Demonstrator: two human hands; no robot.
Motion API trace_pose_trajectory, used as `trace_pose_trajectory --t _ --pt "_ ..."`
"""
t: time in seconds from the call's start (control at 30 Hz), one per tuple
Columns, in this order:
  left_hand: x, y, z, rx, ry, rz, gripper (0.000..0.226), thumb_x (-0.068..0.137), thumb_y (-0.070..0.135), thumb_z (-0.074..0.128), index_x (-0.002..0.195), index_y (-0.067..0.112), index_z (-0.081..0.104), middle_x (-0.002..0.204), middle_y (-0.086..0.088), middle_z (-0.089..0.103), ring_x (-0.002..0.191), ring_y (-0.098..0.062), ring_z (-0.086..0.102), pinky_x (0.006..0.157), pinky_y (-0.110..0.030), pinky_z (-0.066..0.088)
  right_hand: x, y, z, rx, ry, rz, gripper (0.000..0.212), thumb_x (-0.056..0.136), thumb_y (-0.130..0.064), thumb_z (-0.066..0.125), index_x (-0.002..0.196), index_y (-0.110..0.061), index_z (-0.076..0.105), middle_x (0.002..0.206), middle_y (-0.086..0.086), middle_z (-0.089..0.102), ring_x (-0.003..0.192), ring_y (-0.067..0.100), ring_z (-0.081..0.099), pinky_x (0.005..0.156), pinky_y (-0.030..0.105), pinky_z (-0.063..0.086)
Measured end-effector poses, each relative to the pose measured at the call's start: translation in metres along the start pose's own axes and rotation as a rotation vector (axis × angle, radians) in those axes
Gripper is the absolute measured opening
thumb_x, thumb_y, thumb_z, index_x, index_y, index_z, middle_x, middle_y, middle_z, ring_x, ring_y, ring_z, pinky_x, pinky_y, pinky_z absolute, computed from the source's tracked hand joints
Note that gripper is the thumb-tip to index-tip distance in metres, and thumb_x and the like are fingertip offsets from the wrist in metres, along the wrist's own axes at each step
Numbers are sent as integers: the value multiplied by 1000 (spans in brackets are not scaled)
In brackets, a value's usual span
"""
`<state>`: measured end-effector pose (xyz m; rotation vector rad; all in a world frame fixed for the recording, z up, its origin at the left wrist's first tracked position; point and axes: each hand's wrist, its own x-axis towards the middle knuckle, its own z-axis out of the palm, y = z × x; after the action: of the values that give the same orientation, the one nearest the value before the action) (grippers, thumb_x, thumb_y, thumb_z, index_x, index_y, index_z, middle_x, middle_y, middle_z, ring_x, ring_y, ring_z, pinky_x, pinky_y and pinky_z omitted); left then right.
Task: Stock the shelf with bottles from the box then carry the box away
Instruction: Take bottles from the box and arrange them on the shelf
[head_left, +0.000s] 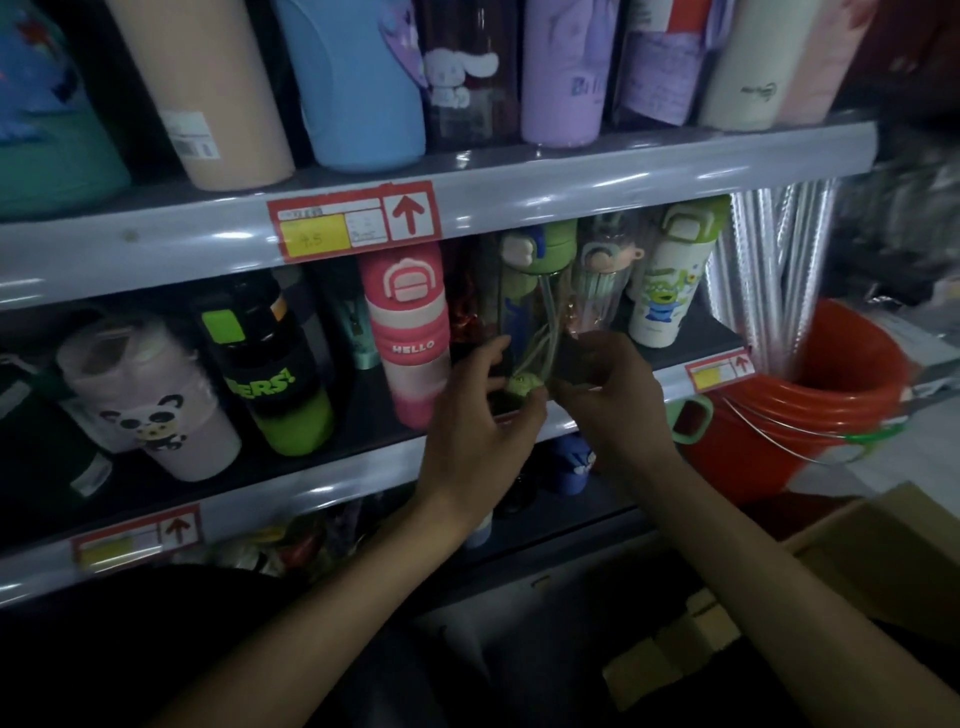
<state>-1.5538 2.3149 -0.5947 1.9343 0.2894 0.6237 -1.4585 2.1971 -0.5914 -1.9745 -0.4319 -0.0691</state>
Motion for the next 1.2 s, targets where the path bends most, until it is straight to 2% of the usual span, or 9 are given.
trace_pose_trajectory --t 0.2,0.33,0.5,0.6,0.7,0.9,1.0,1.13,1.2 --pt "24 -6 22 -48 89 -10 74 87 51 61 153 44 28 134 34 41 133 -2 44 113 -40 42 18 9 9 -17 -85 23 65 71 -21 87 128 -8 59 116 8 72 104 22 68 76 21 45" --pt "39 -16 32 -123 90 -29 68 87 50 62 149 44 34 145 22 48 134 -1 46 114 -41 42 29 16 20 53 -88 -24 86 55 -49 74 133 -18 55 118 2 72 108 21 70 90 47 58" --pt "43 -29 39 -173 90 -73 68 89 48 63 151 38 37 146 16 52 135 -1 47 113 -41 44 35 19 25 24 -104 -52 57 77 -23 75 131 -18 58 114 -1 72 104 15 69 88 44 57" --pt "41 -29 39 -204 111 -80 64 89 42 63 149 37 40 144 16 53 132 0 50 112 -39 45 38 19 30 25 -103 -70 48 84 -17 72 130 -18 58 112 -1 72 102 14 68 87 39 56" --pt "41 -24 38 -255 157 -72 56 92 29 64 145 30 48 136 14 61 125 -1 57 108 -36 49 40 21 33 37 -88 -72 47 86 -21 74 129 -17 58 112 -2 71 102 14 66 85 32 54" --pt "26 -17 40 -305 220 -13 38 100 3 56 136 13 56 119 7 69 110 -1 64 91 -16 49 34 14 30 150 -85 -37 59 79 -33 84 128 -18 55 112 -7 67 99 7 65 83 31 57" --pt "17 -14 43 -308 220 40 32 100 -5 51 130 5 57 113 5 69 106 0 65 88 -13 48 28 11 24 236 -21 -27 70 68 -43 82 128 -18 54 114 -5 70 102 8 68 83 29 57" --pt "10 -10 44 -295 188 99 31 101 -6 48 130 3 58 119 6 69 112 -2 65 90 -15 49 21 16 12 267 15 -61 55 76 -16 85 124 -14 60 105 -11 71 93 -8 66 77 11 50" --pt "10 -8 44 -292 180 100 30 101 -5 48 129 4 59 118 9 70 111 -3 66 89 -15 49 21 19 4 259 36 -76 50 76 -13 85 121 -12 63 102 -11 72 91 -8 66 75 10 50"
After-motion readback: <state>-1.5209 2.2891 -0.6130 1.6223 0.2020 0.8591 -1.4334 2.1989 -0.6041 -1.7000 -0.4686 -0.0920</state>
